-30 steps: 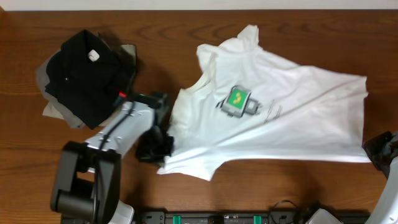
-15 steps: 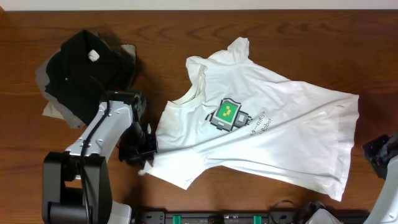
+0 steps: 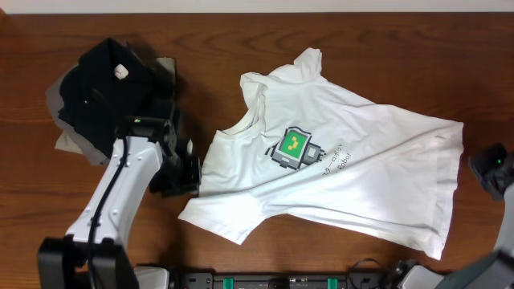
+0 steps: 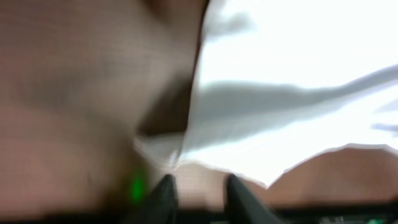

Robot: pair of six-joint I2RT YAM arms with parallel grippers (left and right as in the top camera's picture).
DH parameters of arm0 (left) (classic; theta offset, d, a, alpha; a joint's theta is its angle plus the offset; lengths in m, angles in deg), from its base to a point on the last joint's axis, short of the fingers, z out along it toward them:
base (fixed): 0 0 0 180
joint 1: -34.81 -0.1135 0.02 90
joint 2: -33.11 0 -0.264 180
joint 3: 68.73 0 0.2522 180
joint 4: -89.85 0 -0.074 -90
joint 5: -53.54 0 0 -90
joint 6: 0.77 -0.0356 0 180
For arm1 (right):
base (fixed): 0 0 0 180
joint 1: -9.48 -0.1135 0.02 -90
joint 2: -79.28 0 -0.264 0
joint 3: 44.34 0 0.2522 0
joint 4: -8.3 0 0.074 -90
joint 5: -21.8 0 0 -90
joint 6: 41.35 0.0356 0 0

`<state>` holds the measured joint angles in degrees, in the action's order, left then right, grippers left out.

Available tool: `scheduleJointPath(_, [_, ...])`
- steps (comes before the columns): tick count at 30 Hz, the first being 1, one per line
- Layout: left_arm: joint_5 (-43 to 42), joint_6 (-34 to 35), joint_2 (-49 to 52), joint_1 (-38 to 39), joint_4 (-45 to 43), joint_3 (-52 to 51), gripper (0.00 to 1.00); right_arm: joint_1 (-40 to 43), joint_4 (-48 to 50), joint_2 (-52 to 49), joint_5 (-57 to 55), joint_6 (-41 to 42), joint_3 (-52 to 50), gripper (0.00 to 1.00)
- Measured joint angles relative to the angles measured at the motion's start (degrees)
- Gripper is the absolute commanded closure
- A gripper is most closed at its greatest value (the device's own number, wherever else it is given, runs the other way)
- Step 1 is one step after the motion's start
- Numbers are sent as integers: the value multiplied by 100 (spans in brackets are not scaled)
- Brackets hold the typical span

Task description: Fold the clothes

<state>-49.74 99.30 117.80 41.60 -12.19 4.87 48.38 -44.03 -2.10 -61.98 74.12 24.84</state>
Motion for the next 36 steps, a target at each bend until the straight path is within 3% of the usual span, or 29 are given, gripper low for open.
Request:
scheduleJointPath(3, [-81, -212, -116, 2, -741, 20, 87, -131, 933, -791, 396, 2, 2, 63])
scheduleJointPath(6, [-278, -400, -94, 7, -1331, 28, 83, -258, 1488, -1414, 789, 13, -2, 59])
scheduleJointPath(7, [-330, -435, -81, 9, -1458, 31, 77, -289, 1676, -1585, 922, 7, -4, 59])
scheduleJointPath(15, [-588, -800, 343, 140, -2664, 35, 58, -564, 2791, -2487, 1982, -205, -13, 67])
scheduleJointPath(18, [-754, -925, 568, 262, -2964, 35, 56, -564, 2798, -2507, 2138, -249, -13, 83])
scheduleJointPath(22, [-870, -1019, 815, 426, -3318, 35, 55, -553, 2704, -2507, 2251, -271, -13, 92])
scheduleJointPath(36, [-927, -1307, 986, 581, -4992, 44, 55, -365, 2444, -2439, 2992, -557, -13, 94])
